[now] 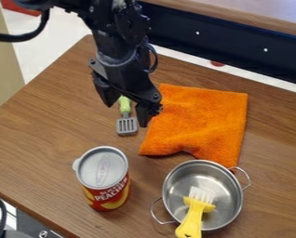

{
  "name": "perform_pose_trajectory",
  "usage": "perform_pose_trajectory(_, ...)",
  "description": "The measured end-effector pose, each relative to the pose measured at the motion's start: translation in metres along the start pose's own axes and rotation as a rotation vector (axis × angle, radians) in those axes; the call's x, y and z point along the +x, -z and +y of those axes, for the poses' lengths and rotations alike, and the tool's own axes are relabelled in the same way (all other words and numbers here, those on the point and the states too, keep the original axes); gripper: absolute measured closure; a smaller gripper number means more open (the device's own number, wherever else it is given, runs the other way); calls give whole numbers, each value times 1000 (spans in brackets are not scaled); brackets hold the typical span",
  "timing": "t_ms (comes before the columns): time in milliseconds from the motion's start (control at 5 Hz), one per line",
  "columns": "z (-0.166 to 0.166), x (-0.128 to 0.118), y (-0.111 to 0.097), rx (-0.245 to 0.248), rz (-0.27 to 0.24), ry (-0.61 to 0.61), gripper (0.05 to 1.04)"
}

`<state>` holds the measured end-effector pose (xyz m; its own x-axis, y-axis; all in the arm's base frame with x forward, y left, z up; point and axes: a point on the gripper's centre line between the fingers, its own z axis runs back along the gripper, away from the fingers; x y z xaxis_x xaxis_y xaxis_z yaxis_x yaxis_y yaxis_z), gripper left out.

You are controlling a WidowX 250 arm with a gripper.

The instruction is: Move the silver pot with the yellow brush on it to the left of the table

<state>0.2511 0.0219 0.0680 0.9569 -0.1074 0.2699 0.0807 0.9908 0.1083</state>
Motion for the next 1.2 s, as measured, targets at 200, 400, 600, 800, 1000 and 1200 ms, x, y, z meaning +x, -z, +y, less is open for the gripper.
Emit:
perform_pose_trajectory(200,-2,-4,5,-7,22,0,84)
perform_pose_trajectory(400,-20,-8,17,-47,67,63,84)
perform_pose_trajectory(600,-34,-9,21,-62,81,127,84)
perform_pose_trajectory(800,-51,-18,33,-110,83,184,84)
perform_pose_trajectory(1000,-62,-20,42,-88,74,174,84)
perform_pose_trajectory(1200,-67,-21,48,-73,85,145,84)
